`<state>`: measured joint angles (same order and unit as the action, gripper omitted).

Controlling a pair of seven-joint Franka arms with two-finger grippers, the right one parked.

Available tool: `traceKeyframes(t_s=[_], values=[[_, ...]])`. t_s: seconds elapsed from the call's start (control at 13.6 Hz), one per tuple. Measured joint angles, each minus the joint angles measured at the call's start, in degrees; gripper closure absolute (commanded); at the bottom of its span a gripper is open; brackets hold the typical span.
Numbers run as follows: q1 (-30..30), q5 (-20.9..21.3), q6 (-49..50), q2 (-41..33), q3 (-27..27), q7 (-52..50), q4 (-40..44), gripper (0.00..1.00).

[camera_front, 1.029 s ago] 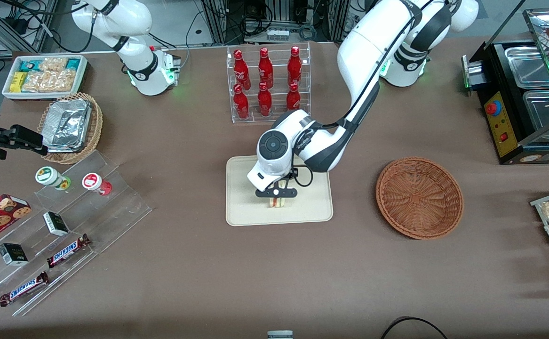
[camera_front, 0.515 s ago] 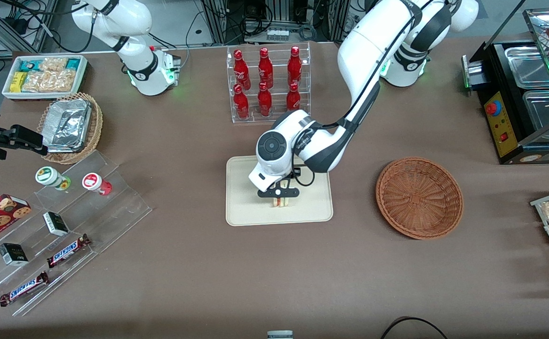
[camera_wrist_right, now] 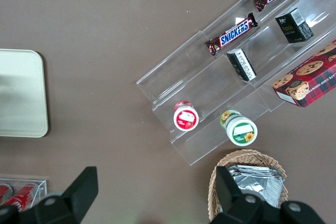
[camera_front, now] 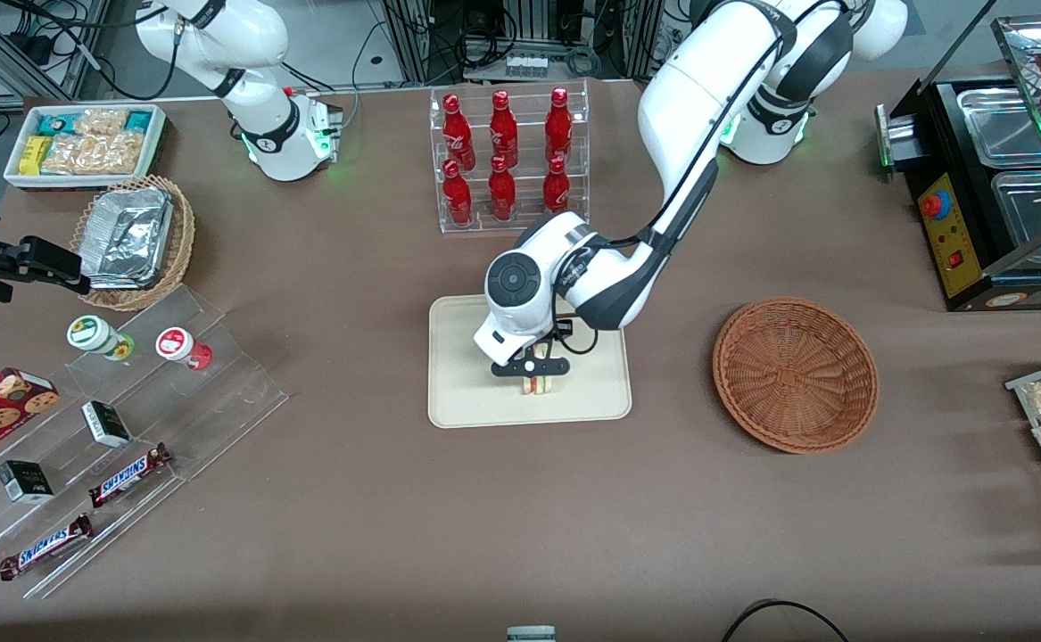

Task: Place sandwich from basket to tray
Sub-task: 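Lower the sandwich onto the tray center with the left gripper, then open the left gripper to release the sandwich on the tray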

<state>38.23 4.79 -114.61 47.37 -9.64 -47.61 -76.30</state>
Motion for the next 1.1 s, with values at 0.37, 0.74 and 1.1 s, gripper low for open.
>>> traceKeyframes(t_s=[0.37, 0.74, 1.1], values=[[0.30, 0.17, -0.17, 0.51, 0.00, -0.03, 0.02, 0.00], [0.04, 0.18, -0.24, 0.06, 0.11, -0.05, 1.46, 0.00], [-1.18, 0.17, 8.20, -6.56, 0.28, 0.36, 4.66, 0.00]])
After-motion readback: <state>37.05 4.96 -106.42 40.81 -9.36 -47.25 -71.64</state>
